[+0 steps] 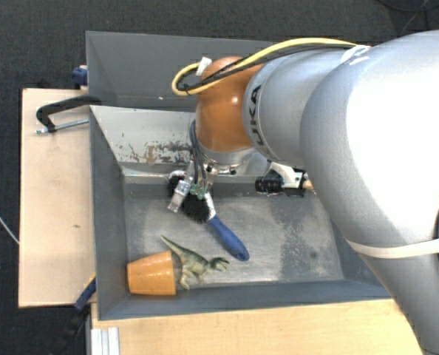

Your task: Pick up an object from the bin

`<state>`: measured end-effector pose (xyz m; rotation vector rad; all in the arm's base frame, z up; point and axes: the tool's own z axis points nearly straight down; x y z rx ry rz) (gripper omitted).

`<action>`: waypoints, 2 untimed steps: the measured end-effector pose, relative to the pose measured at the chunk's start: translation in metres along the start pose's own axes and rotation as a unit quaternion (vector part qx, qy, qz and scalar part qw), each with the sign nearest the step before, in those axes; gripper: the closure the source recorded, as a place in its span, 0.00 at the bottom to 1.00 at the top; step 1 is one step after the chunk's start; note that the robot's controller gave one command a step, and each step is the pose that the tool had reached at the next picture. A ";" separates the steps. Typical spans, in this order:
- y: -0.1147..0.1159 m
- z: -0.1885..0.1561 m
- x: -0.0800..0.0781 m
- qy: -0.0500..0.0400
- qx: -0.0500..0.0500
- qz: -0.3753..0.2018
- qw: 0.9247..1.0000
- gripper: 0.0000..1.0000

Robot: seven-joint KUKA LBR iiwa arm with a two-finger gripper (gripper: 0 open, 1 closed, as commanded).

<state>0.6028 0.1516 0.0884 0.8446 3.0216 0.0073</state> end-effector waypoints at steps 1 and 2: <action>0.001 -0.013 0.000 0.000 0.001 -0.001 1.000 1.00; 0.002 -0.043 -0.001 -0.001 0.000 -0.002 1.000 1.00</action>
Offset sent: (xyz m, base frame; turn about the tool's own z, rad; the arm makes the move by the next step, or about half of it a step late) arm -0.0001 -0.0002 0.0117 0.0000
